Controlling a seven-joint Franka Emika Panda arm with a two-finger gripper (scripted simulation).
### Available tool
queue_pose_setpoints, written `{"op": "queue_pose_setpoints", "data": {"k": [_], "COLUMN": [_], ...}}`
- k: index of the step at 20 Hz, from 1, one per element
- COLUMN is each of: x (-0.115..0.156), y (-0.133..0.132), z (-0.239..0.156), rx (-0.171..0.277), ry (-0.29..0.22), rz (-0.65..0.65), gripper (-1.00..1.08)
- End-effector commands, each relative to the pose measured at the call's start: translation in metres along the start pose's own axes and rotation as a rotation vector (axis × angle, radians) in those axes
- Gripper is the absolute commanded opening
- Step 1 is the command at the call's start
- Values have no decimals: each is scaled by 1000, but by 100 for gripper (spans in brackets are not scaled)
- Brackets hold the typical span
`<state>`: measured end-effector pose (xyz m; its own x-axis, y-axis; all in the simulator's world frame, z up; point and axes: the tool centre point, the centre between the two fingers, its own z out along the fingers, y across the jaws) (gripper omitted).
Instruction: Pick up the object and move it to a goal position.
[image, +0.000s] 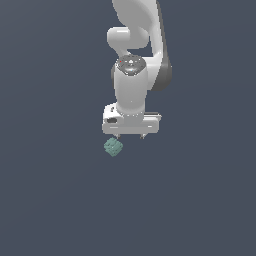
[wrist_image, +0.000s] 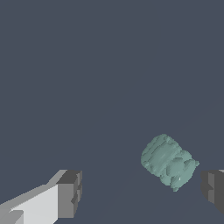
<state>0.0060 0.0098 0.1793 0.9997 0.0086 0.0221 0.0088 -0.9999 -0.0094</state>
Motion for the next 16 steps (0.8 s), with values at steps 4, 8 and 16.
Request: {"op": "queue_pose_setpoints", "data": {"k": [4,8,16], "x": [1,4,4], "y": [-1,-5,-4], "z": [-2,-10,-10], "rx": [-2,-7,-7], "ry": [4,19,21], "rz": [-1,-11,-1], "gripper": [100,100,100]}}
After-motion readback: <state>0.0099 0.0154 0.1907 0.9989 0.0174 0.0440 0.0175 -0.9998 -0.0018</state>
